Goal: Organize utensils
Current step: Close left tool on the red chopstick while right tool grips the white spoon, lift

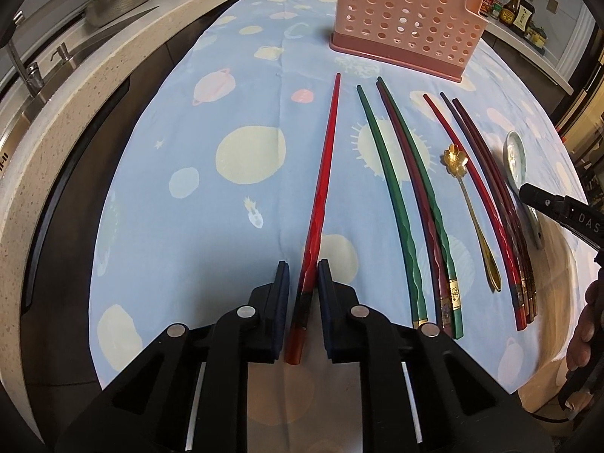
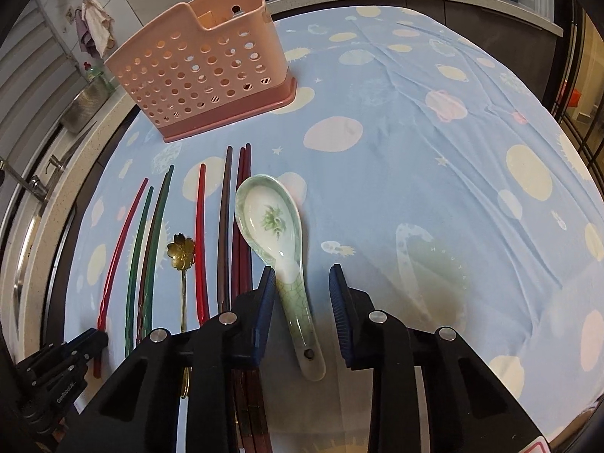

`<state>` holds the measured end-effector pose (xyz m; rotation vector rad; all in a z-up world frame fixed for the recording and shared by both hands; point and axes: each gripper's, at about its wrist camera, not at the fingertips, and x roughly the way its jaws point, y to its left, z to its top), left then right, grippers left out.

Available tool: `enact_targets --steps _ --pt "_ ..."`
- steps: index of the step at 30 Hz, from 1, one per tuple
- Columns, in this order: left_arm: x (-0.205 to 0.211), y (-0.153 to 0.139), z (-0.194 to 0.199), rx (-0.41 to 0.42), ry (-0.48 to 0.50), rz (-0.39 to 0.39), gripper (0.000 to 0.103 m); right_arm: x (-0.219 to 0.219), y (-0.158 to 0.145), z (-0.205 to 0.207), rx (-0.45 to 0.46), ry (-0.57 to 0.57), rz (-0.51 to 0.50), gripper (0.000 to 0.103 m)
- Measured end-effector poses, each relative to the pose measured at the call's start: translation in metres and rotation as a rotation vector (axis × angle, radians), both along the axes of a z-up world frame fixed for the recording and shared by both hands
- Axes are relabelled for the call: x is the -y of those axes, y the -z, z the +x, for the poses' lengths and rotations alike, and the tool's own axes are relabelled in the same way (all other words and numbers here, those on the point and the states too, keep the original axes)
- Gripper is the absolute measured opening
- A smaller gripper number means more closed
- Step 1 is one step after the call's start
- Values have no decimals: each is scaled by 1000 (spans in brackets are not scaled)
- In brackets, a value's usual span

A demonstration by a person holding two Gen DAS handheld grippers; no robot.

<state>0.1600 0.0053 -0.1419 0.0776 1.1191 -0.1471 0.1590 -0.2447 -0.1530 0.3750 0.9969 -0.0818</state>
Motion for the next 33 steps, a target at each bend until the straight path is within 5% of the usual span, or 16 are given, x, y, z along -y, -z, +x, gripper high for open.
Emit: enact_targets --steps 13,21,33 --pt "-2 -2 -5 1 6 -33 10 0 1 -22 1 -3 0 8" --pt "-11 -10 -27 0 3 -84 8 0 -16 -53 20 7 -18 7" --pt "-27 -74 -49 129 -9 -146 7 -1 -65 -85 112 15 -58 7"
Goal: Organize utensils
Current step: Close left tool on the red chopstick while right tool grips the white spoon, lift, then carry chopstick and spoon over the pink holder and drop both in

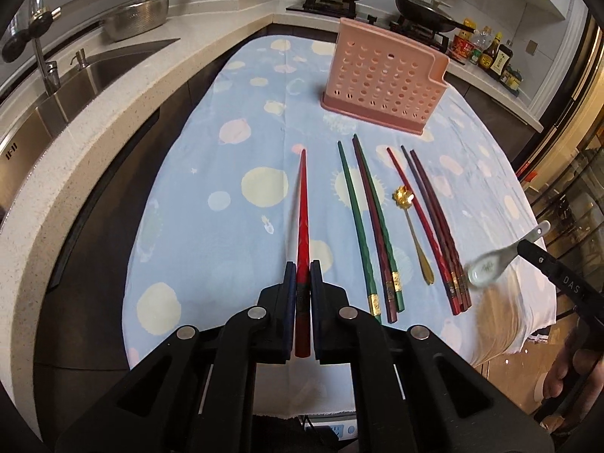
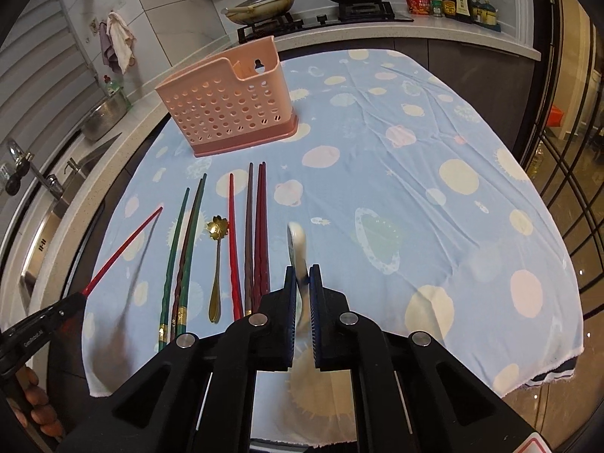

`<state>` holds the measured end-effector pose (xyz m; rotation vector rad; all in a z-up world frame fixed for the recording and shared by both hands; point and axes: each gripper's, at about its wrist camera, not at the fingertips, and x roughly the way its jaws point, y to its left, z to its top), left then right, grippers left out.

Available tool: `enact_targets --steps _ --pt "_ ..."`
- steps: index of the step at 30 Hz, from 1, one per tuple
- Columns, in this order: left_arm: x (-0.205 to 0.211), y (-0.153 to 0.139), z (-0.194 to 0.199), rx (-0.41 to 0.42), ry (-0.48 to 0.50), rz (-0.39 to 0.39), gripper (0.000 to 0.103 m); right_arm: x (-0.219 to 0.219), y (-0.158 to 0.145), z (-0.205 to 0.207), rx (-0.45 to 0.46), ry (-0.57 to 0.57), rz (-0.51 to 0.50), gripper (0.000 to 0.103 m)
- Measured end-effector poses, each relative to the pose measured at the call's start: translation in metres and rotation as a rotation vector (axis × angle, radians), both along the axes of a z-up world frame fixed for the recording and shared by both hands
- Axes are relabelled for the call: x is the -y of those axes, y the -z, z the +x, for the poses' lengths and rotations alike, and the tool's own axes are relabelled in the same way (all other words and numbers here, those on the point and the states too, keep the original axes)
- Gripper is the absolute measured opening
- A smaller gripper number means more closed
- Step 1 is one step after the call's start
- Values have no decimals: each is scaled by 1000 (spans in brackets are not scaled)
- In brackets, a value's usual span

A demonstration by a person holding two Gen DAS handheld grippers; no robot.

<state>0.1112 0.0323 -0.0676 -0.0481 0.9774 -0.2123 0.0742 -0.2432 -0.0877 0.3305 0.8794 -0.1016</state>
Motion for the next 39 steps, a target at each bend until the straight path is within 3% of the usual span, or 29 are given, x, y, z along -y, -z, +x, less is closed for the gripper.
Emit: enact_targets --steps 8,16,25,34,39 --pt "3 -40 11 97 2 -6 7 0 -19 7 53 -14 -6 6" --pt "10 -79 49 196 5 8 7 4 -41 31 118 -27 -6 6" --pt "19 -135 110 314 -2 39 7 14 -71 82 193 -40 -9 6" --pt "34 -227 142 500 5 -9 7 28 -112 144 280 -31 -17 6" --pt "55 -237 167 509 25 -21 7 34 -124 179 306 -15 -23 6"
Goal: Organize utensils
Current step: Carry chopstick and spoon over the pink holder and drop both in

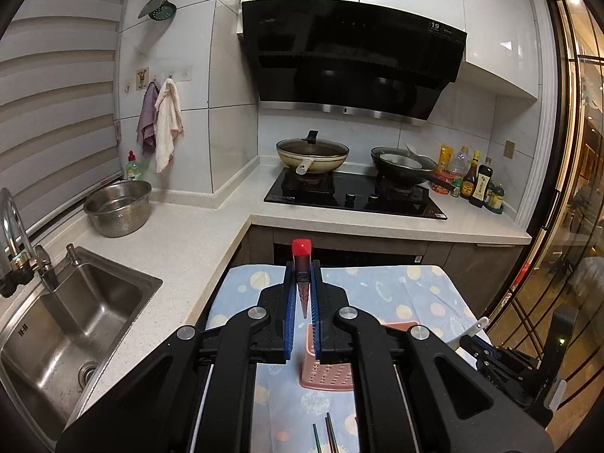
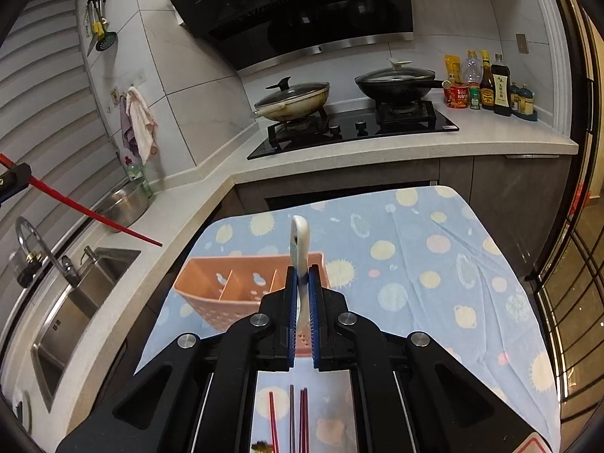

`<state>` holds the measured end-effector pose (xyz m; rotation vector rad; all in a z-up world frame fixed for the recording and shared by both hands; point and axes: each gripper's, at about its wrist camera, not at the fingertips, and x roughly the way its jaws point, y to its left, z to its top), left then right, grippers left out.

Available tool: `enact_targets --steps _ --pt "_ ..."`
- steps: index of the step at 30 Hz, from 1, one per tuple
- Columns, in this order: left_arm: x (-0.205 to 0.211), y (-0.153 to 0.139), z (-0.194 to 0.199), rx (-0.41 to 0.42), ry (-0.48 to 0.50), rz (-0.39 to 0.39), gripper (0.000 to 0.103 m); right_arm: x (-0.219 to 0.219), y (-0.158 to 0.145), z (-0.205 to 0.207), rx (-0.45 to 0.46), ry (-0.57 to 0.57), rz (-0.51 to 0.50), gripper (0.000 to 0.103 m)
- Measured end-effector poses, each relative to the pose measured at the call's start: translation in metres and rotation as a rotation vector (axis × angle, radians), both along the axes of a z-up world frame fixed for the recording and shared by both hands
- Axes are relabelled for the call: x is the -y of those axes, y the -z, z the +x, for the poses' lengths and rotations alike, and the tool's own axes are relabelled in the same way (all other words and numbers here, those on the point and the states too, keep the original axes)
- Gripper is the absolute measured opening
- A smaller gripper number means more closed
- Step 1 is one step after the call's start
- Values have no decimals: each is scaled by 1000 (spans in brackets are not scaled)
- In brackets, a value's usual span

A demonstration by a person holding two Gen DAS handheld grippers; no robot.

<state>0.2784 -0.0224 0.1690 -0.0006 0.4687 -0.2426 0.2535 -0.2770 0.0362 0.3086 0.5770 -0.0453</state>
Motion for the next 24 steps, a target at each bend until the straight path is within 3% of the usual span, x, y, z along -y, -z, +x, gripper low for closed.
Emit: enact_targets --steps 11,21,22,24 --pt "21 38 33 -96 28 -13 7 -2 28 54 -72 1 -14 6" --pt "21 66 48 -163 -1 5 9 -5 51 72 -116 6 -33 7" --pt "19 68 48 -169 -8 2 11 -6 50 70 -109 12 -41 10" --pt "14 69 47 -171 -26 -11 39 -7 47 66 -101 17 -51 11"
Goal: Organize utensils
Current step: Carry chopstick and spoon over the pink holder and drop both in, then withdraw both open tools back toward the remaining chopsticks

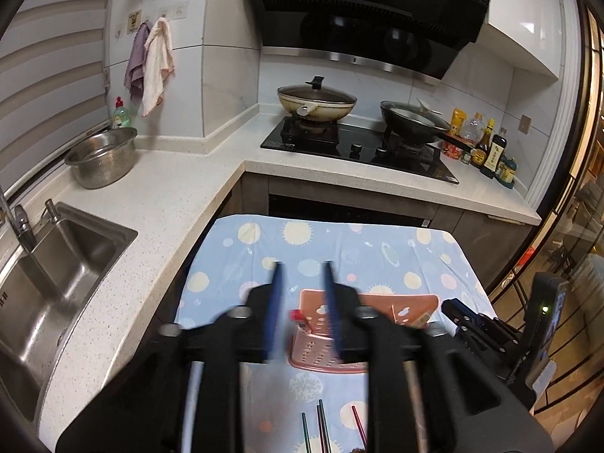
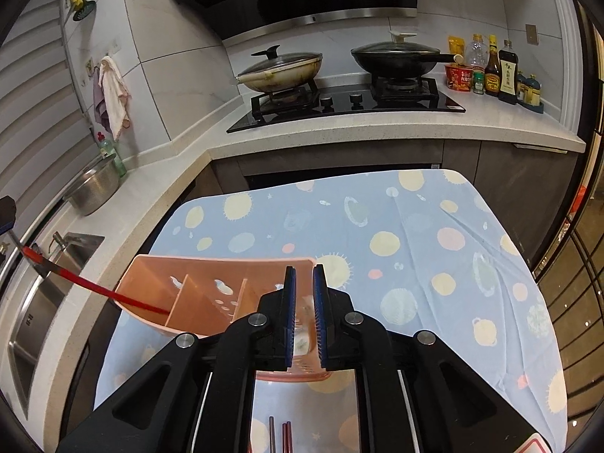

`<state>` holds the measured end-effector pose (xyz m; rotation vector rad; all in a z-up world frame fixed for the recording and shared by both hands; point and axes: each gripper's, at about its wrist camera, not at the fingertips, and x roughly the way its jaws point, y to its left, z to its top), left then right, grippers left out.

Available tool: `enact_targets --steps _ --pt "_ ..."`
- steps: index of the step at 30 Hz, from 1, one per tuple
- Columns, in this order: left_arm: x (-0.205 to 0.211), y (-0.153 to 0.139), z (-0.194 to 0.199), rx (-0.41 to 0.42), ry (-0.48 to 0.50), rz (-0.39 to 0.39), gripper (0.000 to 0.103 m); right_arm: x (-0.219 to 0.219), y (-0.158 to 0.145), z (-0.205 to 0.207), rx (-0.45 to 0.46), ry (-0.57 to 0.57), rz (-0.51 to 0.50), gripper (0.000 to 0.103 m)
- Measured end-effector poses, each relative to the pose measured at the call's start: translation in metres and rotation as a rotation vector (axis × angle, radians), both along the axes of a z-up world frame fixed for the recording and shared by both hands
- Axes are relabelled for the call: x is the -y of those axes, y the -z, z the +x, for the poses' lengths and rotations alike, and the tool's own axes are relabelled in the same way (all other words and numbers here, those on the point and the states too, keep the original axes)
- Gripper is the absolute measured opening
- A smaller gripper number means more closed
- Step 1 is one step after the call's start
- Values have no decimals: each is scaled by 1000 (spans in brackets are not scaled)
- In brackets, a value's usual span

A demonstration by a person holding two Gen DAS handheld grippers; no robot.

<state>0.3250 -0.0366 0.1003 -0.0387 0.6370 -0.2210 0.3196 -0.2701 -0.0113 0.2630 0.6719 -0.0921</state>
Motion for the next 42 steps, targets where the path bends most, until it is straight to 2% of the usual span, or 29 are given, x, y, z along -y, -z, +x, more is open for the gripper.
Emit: enact_targets --steps 4,6,8,14,24,29,36,42 --pt "-8 -1 -13 22 -22 19 51 1 -8 -16 15 5 11 12" --pt "-14 1 -20 20 -25 11 57 1 -11 -28 21 7 12 16" --pt "-21 4 -30 17 -39 20 58 0 -12 -43 25 7 18 22" --pt "-37 30 -70 -35 -46 36 65 -4 -1 -97 -10 1 38 22" --pt "-50 120 -140 -220 -40 79 65 -18 54 -196 -150 8 116 23" --pt "-44 164 -169 -316 -7 91 66 -35 83 -231 -223 -5 96 23" --pt "-33 205 -198 -394 17 112 66 -56 119 -252 -294 -47 69 23" --pt "-33 217 -206 -416 13 117 66 -66 128 -252 -304 -78 60 23"
